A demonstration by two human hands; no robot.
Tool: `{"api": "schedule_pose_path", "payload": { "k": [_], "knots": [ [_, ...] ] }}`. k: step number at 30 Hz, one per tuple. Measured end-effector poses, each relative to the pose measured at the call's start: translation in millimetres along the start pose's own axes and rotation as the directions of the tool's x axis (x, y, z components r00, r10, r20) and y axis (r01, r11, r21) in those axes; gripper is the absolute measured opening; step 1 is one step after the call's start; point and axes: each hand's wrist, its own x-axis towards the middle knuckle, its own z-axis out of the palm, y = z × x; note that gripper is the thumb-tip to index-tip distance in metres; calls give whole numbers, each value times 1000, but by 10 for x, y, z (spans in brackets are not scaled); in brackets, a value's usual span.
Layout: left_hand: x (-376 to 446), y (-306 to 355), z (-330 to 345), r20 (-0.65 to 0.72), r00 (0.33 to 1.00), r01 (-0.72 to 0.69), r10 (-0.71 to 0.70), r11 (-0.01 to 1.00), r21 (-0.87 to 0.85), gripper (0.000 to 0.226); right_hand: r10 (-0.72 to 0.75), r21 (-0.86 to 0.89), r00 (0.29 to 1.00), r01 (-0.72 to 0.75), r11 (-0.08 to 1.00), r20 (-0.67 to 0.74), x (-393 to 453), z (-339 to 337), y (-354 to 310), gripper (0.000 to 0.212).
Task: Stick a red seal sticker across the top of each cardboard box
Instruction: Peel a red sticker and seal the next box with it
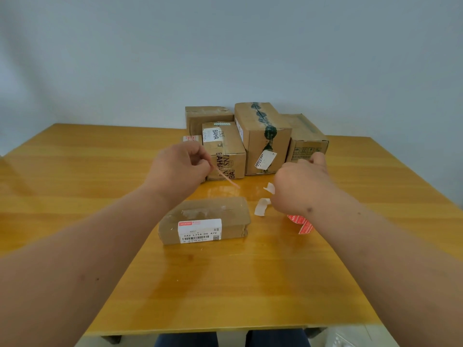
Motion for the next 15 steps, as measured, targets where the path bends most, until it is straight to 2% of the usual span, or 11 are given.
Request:
{"api": "schedule_pose_path", "payload": {
  "k": [4,8,12,15],
  "knots": [
    [-3,9,11,-13,1000,-10,9,996,-89,18,49,24,999,-48,999,-15,22,22,-14,31],
    [22,-6,13,-39,997,48,-60,963,-265,9,-18,6,998,19,1000,-68,0,38,-50,10],
    [32,-20,15,-37,994,85,-106,929,-360,13,-112,-18,993,112,994,-35,-15,18,-79,26],
    [41,-16,9,-3,992,115,-127,907,-406,22,-117,-5,993,117,993,2,0,-23,-112,24]
  ]
}}
